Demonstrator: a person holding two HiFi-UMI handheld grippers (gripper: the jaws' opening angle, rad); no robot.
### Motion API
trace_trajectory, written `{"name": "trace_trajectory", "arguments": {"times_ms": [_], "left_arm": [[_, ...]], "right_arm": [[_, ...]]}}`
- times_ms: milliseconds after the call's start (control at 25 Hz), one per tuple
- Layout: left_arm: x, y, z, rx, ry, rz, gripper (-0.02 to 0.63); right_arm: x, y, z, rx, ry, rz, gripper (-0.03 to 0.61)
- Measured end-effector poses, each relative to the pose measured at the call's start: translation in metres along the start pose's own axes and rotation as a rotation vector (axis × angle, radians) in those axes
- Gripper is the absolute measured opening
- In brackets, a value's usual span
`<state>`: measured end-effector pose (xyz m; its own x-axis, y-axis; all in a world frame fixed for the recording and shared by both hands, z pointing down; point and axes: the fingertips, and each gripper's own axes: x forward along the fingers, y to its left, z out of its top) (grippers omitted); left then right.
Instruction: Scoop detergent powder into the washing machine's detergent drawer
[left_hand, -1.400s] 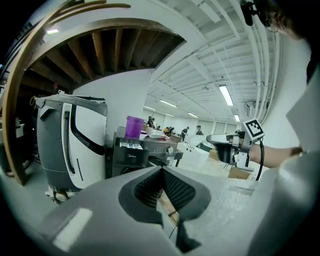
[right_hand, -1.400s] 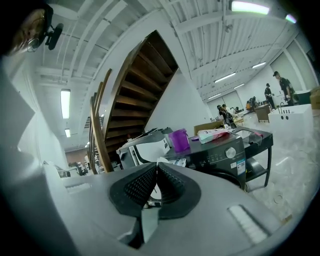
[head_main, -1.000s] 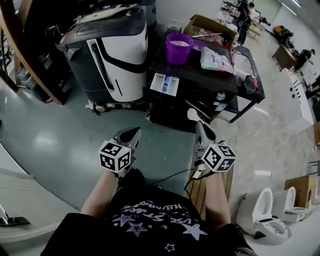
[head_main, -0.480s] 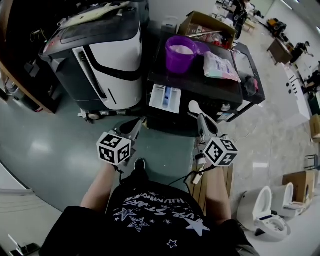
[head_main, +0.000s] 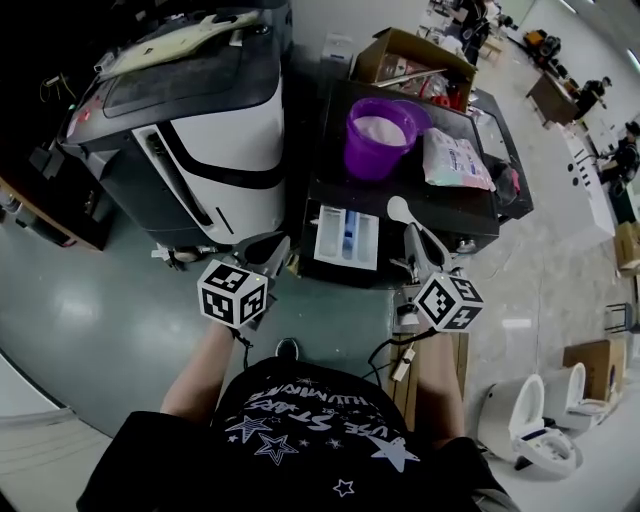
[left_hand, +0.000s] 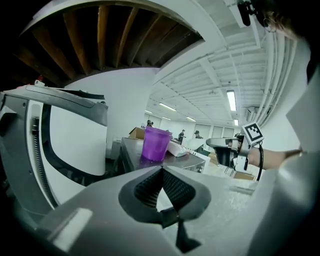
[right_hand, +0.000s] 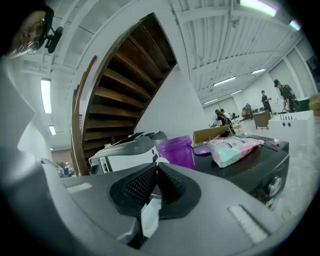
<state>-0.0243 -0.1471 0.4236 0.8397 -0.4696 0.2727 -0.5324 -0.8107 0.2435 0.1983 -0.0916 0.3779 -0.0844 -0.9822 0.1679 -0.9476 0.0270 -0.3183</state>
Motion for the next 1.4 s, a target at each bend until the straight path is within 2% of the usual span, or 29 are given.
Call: {"name": "trace_trajectory", "arguments": {"times_ms": [280, 560, 720, 1000, 1240, 1400], "left_arm": [[0.021, 0.033, 0.017, 0.011, -0.004, -0.065, 0.0], [0.035, 0.05, 0.028, 0.009, 0.002, -0.055, 0.0], [0.049, 0.06, 0.034, -0.003, -0.002, -0.024, 0.0], [0.079, 0.068, 0.048, -0.005, -0.012, 0.042, 0.0], [0.099, 0.07, 0.054, -0.023, -0.022, 0.107, 0.0], [0.108, 0.072, 0.056, -0.031, -0.025, 0.142, 0.0]], "right_arm": [[0.035, 0.004, 0.029, -0.029, -0.041, -0.034, 0.032], [0.068, 0.005, 0.078, -0.103, -0.074, 0.012, 0.032], [0.099, -0.001, 0.106, -0.202, -0.065, 0.048, 0.032], [0.169, -0.012, 0.114, -0.429, 0.151, 0.18, 0.032], [0.214, -0.035, 0.109, -0.6, 0.325, 0.226, 0.032], [0.237, -0.048, 0.102, -0.721, 0.412, 0.224, 0.032]]}}
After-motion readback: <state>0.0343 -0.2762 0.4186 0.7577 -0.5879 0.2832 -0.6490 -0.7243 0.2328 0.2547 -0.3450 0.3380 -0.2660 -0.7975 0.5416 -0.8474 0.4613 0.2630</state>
